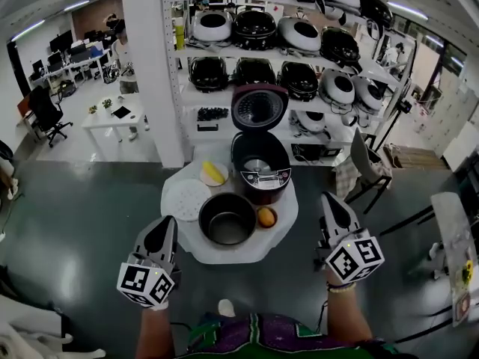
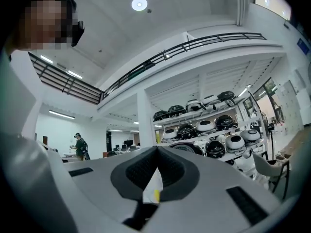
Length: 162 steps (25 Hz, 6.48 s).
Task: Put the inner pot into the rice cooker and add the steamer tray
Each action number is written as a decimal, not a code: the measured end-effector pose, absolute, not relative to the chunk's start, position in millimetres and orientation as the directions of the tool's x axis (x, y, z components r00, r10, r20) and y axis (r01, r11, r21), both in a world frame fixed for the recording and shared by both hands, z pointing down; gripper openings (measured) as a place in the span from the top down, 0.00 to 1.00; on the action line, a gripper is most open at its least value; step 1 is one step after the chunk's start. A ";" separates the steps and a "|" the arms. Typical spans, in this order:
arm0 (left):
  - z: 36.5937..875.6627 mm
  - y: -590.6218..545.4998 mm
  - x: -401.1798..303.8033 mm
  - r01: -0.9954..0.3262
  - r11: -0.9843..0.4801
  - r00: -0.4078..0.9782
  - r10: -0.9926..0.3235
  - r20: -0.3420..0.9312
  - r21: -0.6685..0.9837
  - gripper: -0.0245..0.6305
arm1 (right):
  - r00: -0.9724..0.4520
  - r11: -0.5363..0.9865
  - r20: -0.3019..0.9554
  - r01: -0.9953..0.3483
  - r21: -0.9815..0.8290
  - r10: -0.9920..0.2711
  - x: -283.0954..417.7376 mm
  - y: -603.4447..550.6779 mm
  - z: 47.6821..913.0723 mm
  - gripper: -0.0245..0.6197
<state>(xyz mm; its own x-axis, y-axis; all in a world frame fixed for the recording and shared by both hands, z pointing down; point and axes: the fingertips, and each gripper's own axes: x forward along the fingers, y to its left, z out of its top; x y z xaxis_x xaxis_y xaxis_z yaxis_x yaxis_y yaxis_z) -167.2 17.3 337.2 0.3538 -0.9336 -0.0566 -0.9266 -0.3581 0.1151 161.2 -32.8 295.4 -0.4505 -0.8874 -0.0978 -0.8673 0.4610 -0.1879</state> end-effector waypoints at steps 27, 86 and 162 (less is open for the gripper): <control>345.9 -110.5 -174.7 -0.925 -0.359 0.354 -0.933 -0.067 0.126 0.51 | -0.640 0.639 -0.083 -0.734 -0.230 -0.764 69.8 -160.9 327.1 0.95; 704.0 -220.6 -165.0 -0.951 -0.239 0.308 -0.719 0.623 0.194 0.41 | -0.760 0.720 0.116 -0.645 -0.258 -0.639 55.5 -248.8 435.5 0.95; 504.0 -207.6 -181.1 -0.950 -0.202 0.298 -0.816 0.495 0.238 0.91 | -0.649 0.629 -0.020 -0.728 -0.273 -0.760 98.7 -193.8 344.9 0.95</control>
